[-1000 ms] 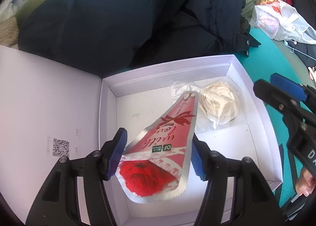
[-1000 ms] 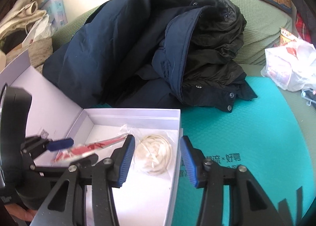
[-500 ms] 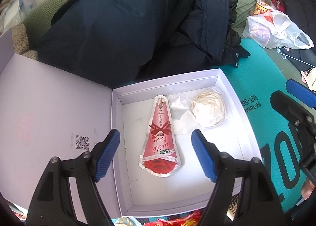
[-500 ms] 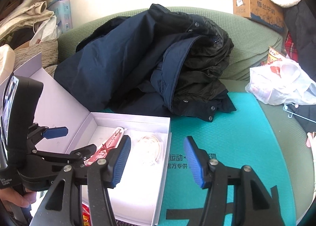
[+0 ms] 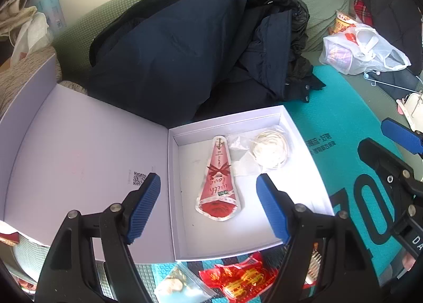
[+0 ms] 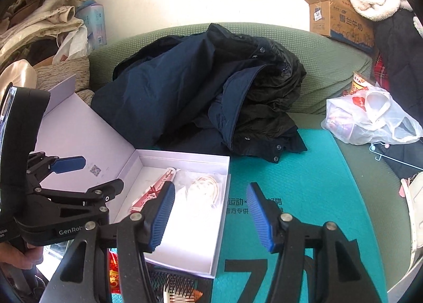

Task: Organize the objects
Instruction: 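Withdraw both tools from the box back toward the remaining items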

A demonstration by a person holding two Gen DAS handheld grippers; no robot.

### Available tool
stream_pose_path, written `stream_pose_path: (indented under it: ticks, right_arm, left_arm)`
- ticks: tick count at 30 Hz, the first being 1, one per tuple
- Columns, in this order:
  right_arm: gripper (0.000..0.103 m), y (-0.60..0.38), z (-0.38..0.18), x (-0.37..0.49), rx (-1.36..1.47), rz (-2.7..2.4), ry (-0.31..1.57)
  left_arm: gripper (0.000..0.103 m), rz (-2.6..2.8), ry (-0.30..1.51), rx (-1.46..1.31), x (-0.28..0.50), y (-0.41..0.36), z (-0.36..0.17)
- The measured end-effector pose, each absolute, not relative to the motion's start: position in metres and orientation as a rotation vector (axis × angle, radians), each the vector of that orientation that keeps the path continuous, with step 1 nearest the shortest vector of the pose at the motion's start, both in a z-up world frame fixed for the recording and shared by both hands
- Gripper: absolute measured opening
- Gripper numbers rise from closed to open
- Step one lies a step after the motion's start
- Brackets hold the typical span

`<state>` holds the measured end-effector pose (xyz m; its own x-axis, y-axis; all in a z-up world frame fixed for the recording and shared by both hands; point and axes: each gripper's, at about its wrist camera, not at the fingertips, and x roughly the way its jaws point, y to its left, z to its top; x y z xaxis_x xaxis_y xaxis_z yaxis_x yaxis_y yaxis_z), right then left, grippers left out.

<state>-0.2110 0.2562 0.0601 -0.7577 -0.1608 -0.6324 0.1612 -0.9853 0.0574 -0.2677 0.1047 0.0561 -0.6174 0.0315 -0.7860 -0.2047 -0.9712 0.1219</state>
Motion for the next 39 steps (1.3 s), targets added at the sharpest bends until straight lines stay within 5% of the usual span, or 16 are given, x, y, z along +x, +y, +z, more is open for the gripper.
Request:
stream_pose_path:
  ticks: [20, 39]
  right_arm:
    - [0.066, 0.274, 0.097, -0.116, 0.954, -2.806, -0.009]
    - [0.066, 0.262, 0.045, -0.071, 1.022, -2.692, -0.039]
  left_arm:
    - [0.08, 2.712, 0.174, -1.318, -0.179, 0.093, 0.088]
    - [0.082, 2.678, 0.111, -1.325, -0.117, 0.058, 0.057]
